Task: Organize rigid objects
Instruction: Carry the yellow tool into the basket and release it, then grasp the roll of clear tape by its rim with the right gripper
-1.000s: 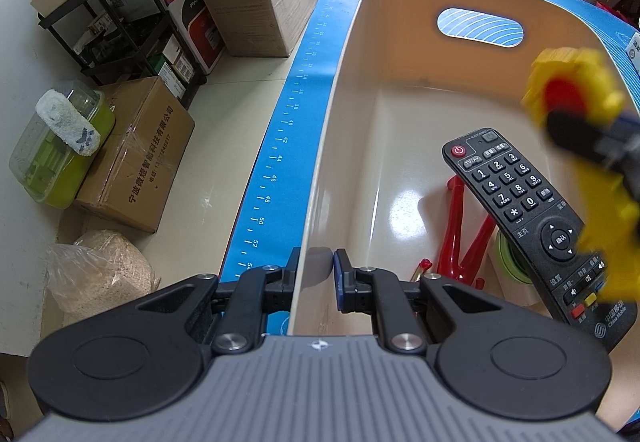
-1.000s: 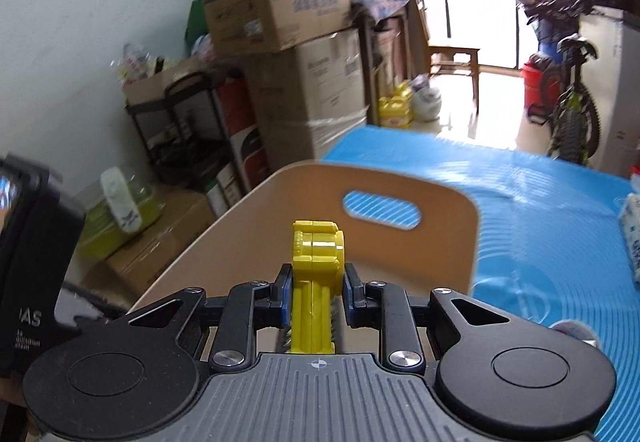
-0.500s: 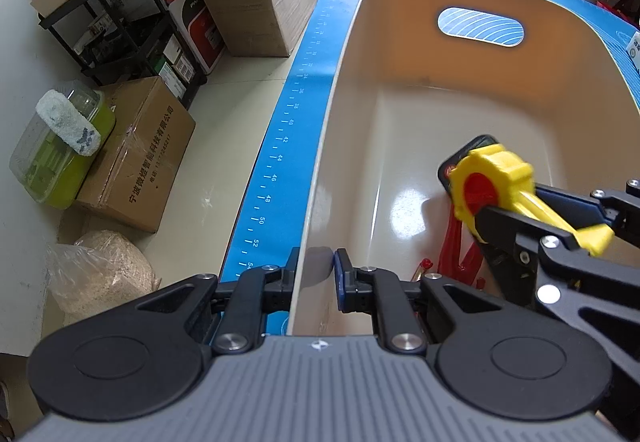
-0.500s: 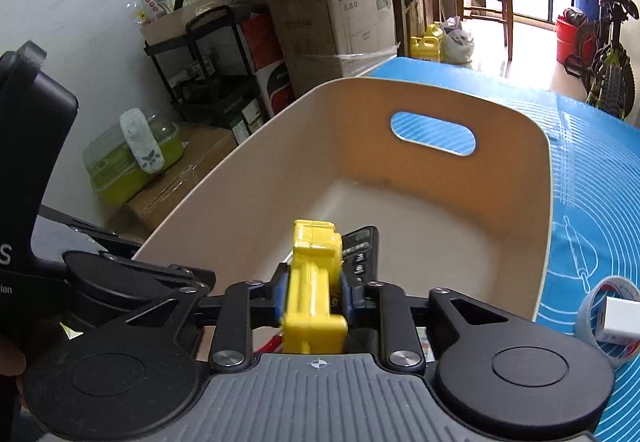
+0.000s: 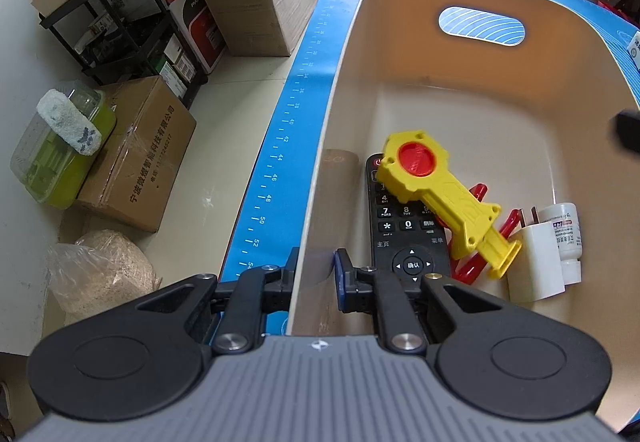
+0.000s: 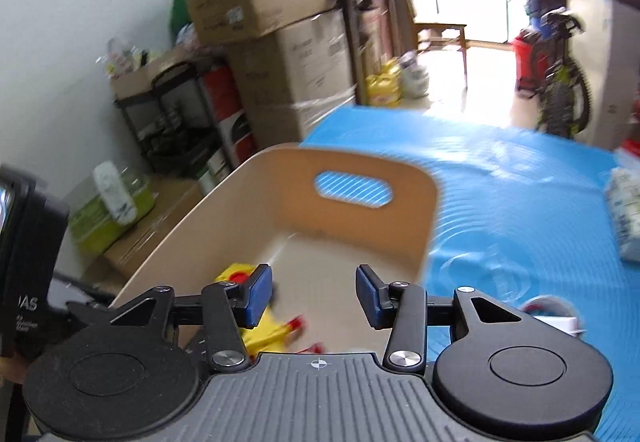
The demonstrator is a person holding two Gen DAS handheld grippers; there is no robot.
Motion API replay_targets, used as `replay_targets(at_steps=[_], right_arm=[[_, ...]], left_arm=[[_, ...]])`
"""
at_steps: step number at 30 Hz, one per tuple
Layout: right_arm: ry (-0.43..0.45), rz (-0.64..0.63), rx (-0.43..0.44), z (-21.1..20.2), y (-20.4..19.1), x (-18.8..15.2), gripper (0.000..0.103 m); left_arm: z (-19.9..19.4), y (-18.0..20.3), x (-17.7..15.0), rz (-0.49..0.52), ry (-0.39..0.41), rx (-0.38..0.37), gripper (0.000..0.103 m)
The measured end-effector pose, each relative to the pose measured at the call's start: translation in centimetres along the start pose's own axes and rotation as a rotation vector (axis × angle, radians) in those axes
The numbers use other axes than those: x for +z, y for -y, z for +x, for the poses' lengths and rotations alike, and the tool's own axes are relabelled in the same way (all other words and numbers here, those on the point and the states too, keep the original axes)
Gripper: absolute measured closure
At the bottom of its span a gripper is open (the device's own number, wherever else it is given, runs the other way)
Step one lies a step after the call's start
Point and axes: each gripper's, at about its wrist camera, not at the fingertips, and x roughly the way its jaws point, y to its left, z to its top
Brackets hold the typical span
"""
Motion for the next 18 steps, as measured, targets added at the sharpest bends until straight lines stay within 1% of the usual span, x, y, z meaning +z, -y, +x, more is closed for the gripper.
replay_targets(at_steps=[3, 8, 14, 16, 18], right_arm=[[0.026, 0.043, -0.073, -1.1, 2.9, 0.2, 0.043], [0.023, 0.126, -0.228, -1.4, 8.2, -0.6, 0.043], [-0.035, 0.196, -0.372, -0.2, 13.3, -2.8, 0.043], [-0.067, 0.202, -0.403, 0.5, 14.2, -3.3, 0.043], [-0.103, 0.206, -0.414, 1.2, 14.8, -3.9, 0.043]], left_arm=[[0.0, 0.0, 0.0, 0.001, 0.000, 0.001, 0.085], [0.0, 0.0, 0.0, 0.001, 0.000, 0.000, 0.085], [0.0, 0.0, 0.0, 0.000, 0.000, 0.001, 0.085], [0.0, 0.0, 0.0, 0.001, 0.000, 0.001, 0.085], [0.0, 0.0, 0.0, 0.001, 0.000, 0.002, 0.085]])
